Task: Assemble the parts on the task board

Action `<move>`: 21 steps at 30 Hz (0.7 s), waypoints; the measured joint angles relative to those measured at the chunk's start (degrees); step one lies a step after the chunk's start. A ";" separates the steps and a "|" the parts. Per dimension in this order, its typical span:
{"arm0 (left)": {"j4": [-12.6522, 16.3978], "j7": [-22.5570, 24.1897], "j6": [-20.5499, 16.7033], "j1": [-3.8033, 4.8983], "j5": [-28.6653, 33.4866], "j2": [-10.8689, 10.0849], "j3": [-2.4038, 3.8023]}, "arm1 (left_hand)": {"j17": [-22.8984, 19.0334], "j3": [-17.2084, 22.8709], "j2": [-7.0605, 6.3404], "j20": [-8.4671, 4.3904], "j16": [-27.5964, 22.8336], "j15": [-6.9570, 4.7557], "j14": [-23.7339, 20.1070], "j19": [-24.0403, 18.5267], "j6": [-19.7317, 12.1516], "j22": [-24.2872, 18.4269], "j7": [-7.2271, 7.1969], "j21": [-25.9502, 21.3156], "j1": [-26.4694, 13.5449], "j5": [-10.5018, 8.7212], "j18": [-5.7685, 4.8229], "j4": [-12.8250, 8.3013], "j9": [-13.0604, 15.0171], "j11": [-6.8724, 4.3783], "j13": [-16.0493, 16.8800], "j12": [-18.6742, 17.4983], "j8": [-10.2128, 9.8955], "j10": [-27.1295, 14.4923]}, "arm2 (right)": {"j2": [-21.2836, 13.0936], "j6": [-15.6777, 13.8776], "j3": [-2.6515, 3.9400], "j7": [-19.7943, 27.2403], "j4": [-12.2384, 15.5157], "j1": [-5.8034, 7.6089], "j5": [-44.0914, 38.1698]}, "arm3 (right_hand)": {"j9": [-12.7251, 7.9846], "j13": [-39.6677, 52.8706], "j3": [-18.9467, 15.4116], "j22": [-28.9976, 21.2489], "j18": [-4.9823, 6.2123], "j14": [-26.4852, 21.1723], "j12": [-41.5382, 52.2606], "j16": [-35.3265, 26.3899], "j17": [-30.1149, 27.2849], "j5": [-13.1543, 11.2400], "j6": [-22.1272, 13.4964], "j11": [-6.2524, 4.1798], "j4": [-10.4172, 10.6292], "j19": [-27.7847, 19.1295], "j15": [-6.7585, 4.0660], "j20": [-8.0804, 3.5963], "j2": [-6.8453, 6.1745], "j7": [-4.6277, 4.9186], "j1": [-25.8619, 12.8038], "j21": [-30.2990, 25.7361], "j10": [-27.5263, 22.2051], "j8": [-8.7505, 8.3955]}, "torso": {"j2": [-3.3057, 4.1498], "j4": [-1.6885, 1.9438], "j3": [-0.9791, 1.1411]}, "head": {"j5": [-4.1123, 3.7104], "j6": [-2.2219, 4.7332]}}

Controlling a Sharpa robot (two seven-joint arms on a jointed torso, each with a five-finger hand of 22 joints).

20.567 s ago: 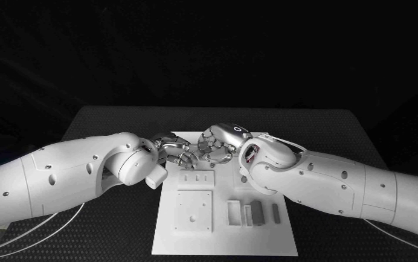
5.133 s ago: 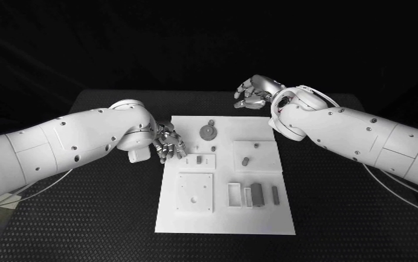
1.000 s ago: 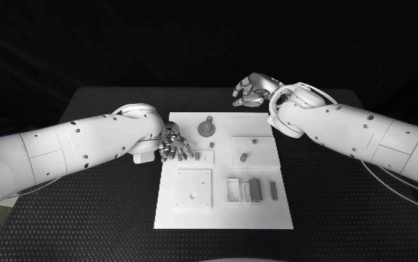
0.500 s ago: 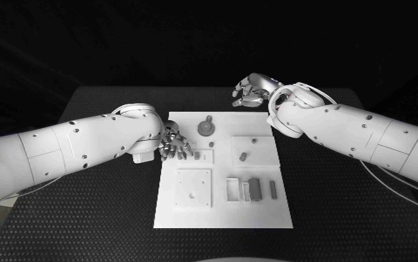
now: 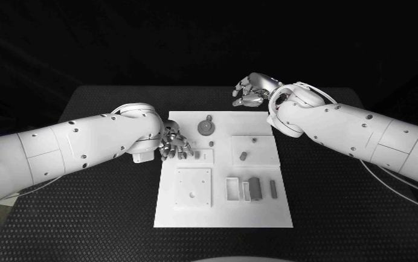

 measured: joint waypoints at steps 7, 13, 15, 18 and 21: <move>0.13 0.00 -0.03 -0.01 -0.01 -0.18 0.00 | 0.00 -0.09 0.00 -0.21 0.00 0.00 0.00 0.21 0.00 0.02 0.00 -0.20 0.00 0.00 0.00 -0.09 0.05 -0.01 0.00 0.00 0.00 0.01 | 0.01 0.03 0.00 0.00 -0.02 -0.02 0.00 | 0.00 0.00 0.00 0.00 0.00 0.00 0.00 0.00 0.00 0.00 0.03 0.00 0.00 0.09 0.00 0.09 0.00 -0.03 0.00 0.00 0.00 0.00 | -0.01 0.01 0.00 | -0.02 -0.03; 0.19 0.01 -0.15 -0.02 -0.03 -0.31 0.08 | -0.05 -0.16 0.00 -0.21 0.22 -0.19 0.19 0.21 0.18 0.02 -0.18 -0.20 0.00 0.00 0.00 -0.16 0.12 -0.01 0.00 0.00 0.00 0.01 | 0.03 0.06 0.00 0.00 -0.07 -0.05 0.00 | -0.01 0.01 0.00 0.00 0.00 0.00 0.00 0.00 0.00 0.00 0.05 0.00 0.00 0.09 0.00 0.09 0.00 -0.05 0.00 0.00 0.00 0.00 | -0.01 0.01 -0.01 | -0.03 -0.02; 0.33 0.02 -0.24 -0.03 -0.05 -0.43 0.12 | -0.05 -0.16 0.00 -0.21 0.22 -0.19 0.19 0.21 0.21 0.02 -0.21 -0.20 0.00 0.00 0.00 -0.16 0.12 -0.01 0.00 0.00 0.00 0.01 | 0.03 0.07 0.00 0.00 -0.09 -0.07 0.00 | -0.05 0.01 0.00 0.00 0.00 0.00 0.00 0.00 0.00 0.00 0.06 0.00 0.00 0.09 0.00 0.09 0.00 -0.05 0.00 0.00 0.00 0.00 | -0.01 0.00 -0.02 | -0.03 -0.02; 0.38 0.03 -0.39 -0.03 -0.08 -0.56 0.15 | -0.05 -0.16 0.00 -0.20 0.22 -0.19 0.19 0.20 0.21 0.01 -0.21 -0.20 0.00 0.00 0.00 -0.16 0.12 -0.01 0.01 0.21 0.00 0.01 | 0.03 0.08 0.00 0.00 -0.12 -0.08 -0.01 | -0.05 0.01 0.00 0.00 0.00 0.00 0.00 0.00 0.00 0.00 0.07 0.00 0.00 0.09 0.01 0.09 0.00 -0.06 0.00 0.00 0.00 0.00 | -0.01 0.00 -0.02 | -0.03 0.00; 0.41 0.04 -0.52 -0.03 -0.12 -0.60 0.16 | -0.05 -0.16 0.00 -0.20 0.22 -0.19 0.19 0.20 0.21 0.01 -0.21 -0.20 0.00 0.00 0.00 -0.16 0.13 -0.20 0.01 0.22 0.00 0.20 | 0.02 0.09 0.00 0.00 -0.14 -0.09 -0.01 | -0.05 0.01 0.00 0.00 0.00 0.00 0.00 0.00 0.00 0.00 0.09 0.00 0.00 0.09 0.01 0.09 0.00 -0.08 0.00 0.00 0.00 0.00 | -0.01 0.00 -0.02 | -0.03 0.01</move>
